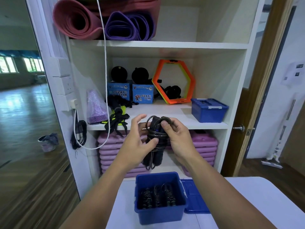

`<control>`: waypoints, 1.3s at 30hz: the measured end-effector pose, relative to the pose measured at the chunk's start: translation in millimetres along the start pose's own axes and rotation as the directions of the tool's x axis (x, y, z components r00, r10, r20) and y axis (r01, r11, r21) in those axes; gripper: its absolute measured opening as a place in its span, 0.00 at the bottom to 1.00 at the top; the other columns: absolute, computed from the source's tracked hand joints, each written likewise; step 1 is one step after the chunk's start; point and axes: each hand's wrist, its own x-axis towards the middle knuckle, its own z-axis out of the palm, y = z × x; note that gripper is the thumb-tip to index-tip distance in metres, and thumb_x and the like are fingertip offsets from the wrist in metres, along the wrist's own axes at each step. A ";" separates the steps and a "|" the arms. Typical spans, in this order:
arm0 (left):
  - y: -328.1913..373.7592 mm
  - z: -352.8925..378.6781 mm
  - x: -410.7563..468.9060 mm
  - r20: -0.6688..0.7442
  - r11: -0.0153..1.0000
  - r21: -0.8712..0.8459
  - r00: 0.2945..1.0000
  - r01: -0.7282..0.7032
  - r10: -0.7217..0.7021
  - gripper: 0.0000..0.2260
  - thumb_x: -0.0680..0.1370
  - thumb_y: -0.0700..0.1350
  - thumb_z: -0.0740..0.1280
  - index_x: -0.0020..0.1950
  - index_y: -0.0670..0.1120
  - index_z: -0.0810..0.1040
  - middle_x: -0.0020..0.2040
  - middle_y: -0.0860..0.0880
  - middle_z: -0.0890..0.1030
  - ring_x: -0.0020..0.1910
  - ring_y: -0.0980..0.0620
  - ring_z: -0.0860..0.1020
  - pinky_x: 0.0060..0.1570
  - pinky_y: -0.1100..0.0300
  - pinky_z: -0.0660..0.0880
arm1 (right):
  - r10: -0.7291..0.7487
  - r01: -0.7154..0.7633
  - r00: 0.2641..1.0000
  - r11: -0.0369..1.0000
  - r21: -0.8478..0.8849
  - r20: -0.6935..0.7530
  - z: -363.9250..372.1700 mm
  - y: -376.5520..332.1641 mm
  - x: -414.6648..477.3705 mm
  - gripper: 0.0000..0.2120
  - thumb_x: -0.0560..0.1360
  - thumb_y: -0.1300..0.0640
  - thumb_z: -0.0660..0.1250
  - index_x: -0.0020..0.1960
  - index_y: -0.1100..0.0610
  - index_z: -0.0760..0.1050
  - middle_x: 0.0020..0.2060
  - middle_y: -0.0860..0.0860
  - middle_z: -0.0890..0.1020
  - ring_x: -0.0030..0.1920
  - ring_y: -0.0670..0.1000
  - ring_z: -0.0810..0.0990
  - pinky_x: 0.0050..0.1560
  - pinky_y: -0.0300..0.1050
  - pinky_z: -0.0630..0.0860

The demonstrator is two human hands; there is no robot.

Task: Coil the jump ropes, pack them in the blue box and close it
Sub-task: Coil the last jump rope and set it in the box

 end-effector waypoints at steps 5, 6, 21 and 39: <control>11.6 -3.2 5.1 -0.003 0.974 -0.190 0.992 0.124 -0.127 0.12 0.83 0.37 0.60 0.60 0.49 0.79 0.54 0.51 0.84 0.57 0.49 0.82 0.55 0.56 0.80 | -0.041 0.041 0.999 0.997 -0.061 0.010 -5.3 -0.9 1.8 0.11 0.77 0.54 0.69 0.57 0.60 0.78 0.51 0.59 0.84 0.48 0.51 0.83 0.43 0.42 0.80; 12.6 -3.8 8.2 -0.067 0.982 -0.152 0.990 0.110 -0.121 0.09 0.84 0.41 0.60 0.55 0.48 0.80 0.50 0.50 0.84 0.54 0.47 0.82 0.55 0.53 0.81 | -0.050 0.052 0.998 0.995 -0.081 0.028 -5.6 0.0 1.4 0.12 0.77 0.54 0.69 0.57 0.60 0.78 0.50 0.58 0.84 0.49 0.50 0.83 0.47 0.42 0.81; -3.8 -7.3 12.8 0.175 0.402 0.785 0.790 -0.472 0.587 0.17 0.73 0.29 0.73 0.54 0.43 0.72 0.43 0.42 0.78 0.36 0.42 0.76 0.33 0.51 0.76 | -0.104 0.104 0.995 0.987 -0.124 0.003 -0.5 8.8 -3.3 0.05 0.78 0.60 0.68 0.52 0.52 0.80 0.47 0.52 0.85 0.51 0.50 0.84 0.54 0.48 0.80; -10.6 -22.7 3.3 0.083 0.717 0.551 0.883 -0.427 0.462 0.08 0.78 0.44 0.69 0.51 0.41 0.85 0.44 0.48 0.77 0.41 0.52 0.77 0.40 0.57 0.76 | 0.201 -0.187 0.978 0.960 0.210 -0.048 33.7 18.1 -11.5 0.07 0.80 0.53 0.66 0.51 0.57 0.77 0.44 0.56 0.82 0.45 0.52 0.80 0.51 0.50 0.77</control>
